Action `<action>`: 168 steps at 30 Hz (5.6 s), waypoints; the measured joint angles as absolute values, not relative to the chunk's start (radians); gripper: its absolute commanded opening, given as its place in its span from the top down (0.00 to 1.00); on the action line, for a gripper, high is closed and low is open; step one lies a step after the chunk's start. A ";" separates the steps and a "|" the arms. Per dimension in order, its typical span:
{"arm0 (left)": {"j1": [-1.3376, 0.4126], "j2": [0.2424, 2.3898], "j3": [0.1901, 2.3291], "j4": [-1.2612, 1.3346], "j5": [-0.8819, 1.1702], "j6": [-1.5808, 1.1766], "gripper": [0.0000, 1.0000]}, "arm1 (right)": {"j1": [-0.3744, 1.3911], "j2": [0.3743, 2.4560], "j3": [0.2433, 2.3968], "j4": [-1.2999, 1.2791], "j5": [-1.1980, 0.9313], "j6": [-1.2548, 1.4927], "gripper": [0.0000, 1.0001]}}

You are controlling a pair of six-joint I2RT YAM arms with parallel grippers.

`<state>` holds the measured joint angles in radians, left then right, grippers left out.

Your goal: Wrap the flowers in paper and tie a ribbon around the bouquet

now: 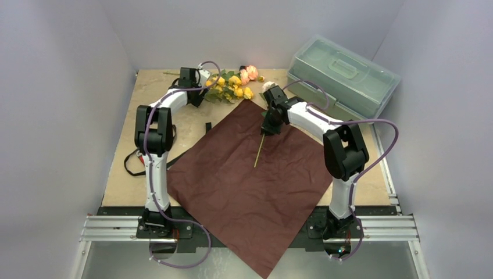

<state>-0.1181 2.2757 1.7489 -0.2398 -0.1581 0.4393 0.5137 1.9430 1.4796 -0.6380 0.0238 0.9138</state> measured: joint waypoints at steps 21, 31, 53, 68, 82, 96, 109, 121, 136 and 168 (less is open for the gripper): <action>-0.135 2.096 1.688 -0.218 -0.159 0.257 1.00 | 0.485 1.996 1.568 -0.629 0.008 0.868 1.00; -0.156 1.927 1.859 -0.384 -0.191 -0.045 1.00 | 0.510 2.010 1.578 -0.630 0.007 0.747 1.00; -0.258 1.736 1.376 -0.550 0.207 -0.662 1.00 | 0.518 2.132 1.587 -0.561 -0.120 0.719 0.53; -0.363 1.750 1.351 -0.397 0.220 -0.688 1.00 | 0.488 1.886 1.533 -0.628 -0.130 0.718 0.42; -0.435 1.897 1.262 -0.286 0.202 -0.776 1.00 | 0.439 1.293 1.071 -0.711 -0.104 0.715 0.38; -0.498 1.936 1.223 -0.171 0.221 -0.807 1.00 | 0.425 1.172 0.994 -0.744 -0.096 0.714 0.39; -0.531 1.951 1.254 -0.231 0.125 -0.809 1.00 | 0.425 1.128 0.985 -0.749 -0.095 0.698 0.39; -0.530 1.983 1.319 -0.318 0.099 -0.800 0.48 | 0.425 1.148 0.979 -0.757 -0.088 0.677 0.38; -0.431 1.983 1.689 -0.644 -0.134 -0.554 0.27 | 0.425 1.179 1.023 -0.780 -0.068 0.675 0.38; -0.249 2.739 2.338 -0.025 -0.169 -1.478 0.35 | 0.360 1.311 1.134 -0.873 0.070 0.663 0.35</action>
